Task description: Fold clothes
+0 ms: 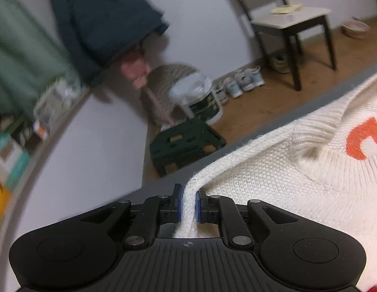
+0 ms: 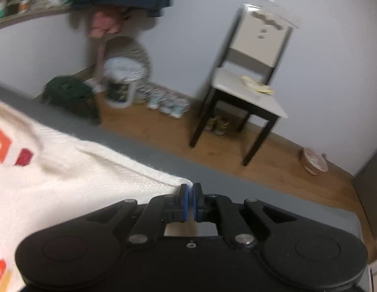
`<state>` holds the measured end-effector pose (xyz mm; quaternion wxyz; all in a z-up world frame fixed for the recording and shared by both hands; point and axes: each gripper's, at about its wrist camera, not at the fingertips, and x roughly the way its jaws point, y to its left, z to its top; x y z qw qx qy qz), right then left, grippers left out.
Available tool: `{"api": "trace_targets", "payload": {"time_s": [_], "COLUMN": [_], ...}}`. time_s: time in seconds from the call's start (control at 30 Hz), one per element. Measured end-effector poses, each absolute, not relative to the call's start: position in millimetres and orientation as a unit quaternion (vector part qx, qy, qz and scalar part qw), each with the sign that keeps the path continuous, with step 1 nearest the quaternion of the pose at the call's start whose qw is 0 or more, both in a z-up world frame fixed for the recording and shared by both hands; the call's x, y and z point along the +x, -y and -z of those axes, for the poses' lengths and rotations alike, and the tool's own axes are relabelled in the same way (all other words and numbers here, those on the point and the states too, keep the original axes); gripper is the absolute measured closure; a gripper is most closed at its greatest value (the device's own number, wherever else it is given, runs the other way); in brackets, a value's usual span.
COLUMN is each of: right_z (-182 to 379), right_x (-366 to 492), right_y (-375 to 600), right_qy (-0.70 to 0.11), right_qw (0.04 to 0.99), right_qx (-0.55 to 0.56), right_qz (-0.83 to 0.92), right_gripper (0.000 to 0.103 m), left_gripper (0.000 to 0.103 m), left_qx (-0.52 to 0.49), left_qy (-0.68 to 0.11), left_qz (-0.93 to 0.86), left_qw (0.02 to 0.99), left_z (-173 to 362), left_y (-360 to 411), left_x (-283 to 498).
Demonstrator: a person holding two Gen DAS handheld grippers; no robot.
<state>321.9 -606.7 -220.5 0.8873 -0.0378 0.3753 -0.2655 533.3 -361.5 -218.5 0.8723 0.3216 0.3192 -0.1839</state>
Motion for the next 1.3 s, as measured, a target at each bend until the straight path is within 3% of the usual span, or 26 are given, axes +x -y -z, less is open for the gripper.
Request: {"api": "trace_targets", "payload": {"time_s": [0.1, 0.13, 0.2, 0.27, 0.3, 0.43, 0.6, 0.8, 0.97, 1.0, 1.03, 1.13, 1.3], "right_z": [244, 253, 260, 260, 258, 235, 203, 219, 249, 257, 265, 279, 224], "right_x": [339, 340, 331, 317, 307, 244, 130, 2, -65, -68, -68, -56, -33], "right_y": [614, 612, 607, 605, 606, 617, 649, 656, 646, 643, 640, 627, 632], "right_qy": [-0.421, -0.434, -0.421, -0.405, -0.396, -0.355, -0.341, -0.427, -0.402, -0.395, -0.390, -0.374, -0.399], "right_qw": [0.865, 0.860, 0.864, 0.873, 0.878, 0.904, 0.907, 0.853, 0.831, 0.826, 0.821, 0.814, 0.845], "right_qx": [-0.007, -0.004, -0.011, -0.007, -0.002, 0.026, 0.122, 0.214, 0.351, 0.376, 0.395, 0.431, 0.296], "right_qz": [0.273, 0.269, 0.276, 0.274, 0.269, 0.235, 0.215, 0.212, 0.155, 0.144, 0.133, 0.103, 0.198], "right_gripper": [0.095, 0.086, 0.076, 0.063, 0.057, 0.049, 0.043, 0.044, 0.045, 0.051, 0.068, 0.097, 0.098], "left_gripper": [0.082, 0.077, 0.047, 0.026, 0.021, 0.021, 0.021, 0.020, 0.020, 0.020, 0.020, 0.020, 0.020], "left_qx": [0.303, 0.314, 0.339, 0.357, 0.355, 0.304, 0.276, 0.227, 0.120, 0.105, 0.093, 0.085, 0.088], "left_qy": [-0.375, -0.363, -0.328, -0.296, -0.277, -0.229, -0.244, -0.267, -0.303, -0.311, -0.319, -0.344, -0.340], "left_qz": [0.180, 0.172, 0.157, 0.153, 0.163, 0.226, 0.325, 0.400, 0.413, 0.402, 0.390, 0.357, 0.328], "left_qw": [0.858, 0.860, 0.867, 0.873, 0.878, 0.897, 0.871, 0.847, 0.851, 0.855, 0.859, 0.864, 0.877], "left_z": [242, 246, 248, 243, 236, 194, 167, 162, 168, 172, 177, 190, 194], "left_y": [366, 367, 366, 361, 356, 325, 280, 226, 204, 203, 203, 210, 214], "left_x": [543, 539, 530, 520, 513, 480, 402, 293, 228, 222, 217, 208, 209]}}
